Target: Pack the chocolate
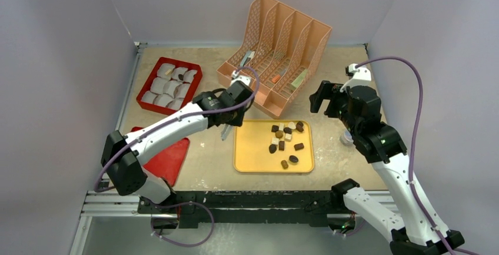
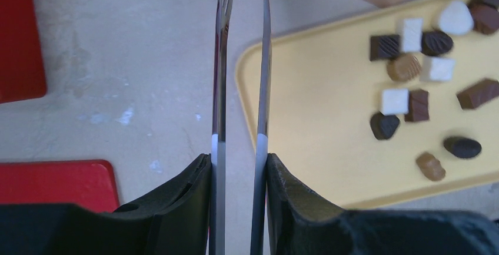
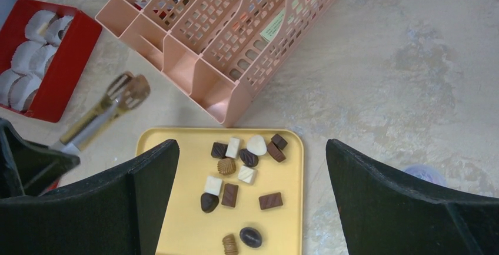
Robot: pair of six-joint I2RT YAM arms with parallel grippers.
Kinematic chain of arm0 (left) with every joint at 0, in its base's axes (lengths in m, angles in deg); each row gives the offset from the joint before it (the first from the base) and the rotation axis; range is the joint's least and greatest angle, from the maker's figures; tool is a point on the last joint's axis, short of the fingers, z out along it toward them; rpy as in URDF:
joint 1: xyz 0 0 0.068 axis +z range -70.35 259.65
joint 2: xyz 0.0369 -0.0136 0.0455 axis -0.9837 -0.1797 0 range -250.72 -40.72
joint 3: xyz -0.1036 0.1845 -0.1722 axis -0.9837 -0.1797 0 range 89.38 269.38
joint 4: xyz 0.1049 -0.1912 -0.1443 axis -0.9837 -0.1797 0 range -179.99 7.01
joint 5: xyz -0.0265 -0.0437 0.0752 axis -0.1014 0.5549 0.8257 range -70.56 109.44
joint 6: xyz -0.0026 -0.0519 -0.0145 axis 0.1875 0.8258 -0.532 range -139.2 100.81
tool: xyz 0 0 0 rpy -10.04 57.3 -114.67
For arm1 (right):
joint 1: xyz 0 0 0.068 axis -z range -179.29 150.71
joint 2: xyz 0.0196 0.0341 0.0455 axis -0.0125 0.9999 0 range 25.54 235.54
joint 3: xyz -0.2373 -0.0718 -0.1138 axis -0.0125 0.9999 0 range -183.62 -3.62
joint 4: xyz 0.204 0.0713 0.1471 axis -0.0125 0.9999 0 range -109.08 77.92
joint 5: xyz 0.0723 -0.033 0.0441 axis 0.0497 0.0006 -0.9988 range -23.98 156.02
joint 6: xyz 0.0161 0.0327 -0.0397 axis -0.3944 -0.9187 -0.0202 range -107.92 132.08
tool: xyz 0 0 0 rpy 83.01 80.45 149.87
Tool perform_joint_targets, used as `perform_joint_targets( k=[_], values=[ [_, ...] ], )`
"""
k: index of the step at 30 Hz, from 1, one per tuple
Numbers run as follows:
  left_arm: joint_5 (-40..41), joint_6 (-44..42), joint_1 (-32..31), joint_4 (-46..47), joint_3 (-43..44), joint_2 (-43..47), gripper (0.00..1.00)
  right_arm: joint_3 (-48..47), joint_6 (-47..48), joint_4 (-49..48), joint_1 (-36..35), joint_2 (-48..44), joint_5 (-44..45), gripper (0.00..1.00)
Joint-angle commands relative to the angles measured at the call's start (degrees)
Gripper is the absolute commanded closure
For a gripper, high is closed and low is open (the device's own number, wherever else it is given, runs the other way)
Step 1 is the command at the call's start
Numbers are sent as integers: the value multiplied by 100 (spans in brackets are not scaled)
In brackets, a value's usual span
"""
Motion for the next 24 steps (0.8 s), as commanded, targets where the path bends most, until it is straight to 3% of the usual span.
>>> perform_joint_targets(
  k=[1, 19, 24],
  values=[
    [232, -86, 700, -22, 345, 372, 87, 51, -63, -277, 14, -70, -48, 3],
    [-399, -249, 3951, -198, 668, 567, 86, 10, 39, -181, 13, 15, -136, 3],
    [-707, -298, 4382, -184, 495, 538, 85, 27, 93, -203, 14, 89, -123, 3]
  ],
)
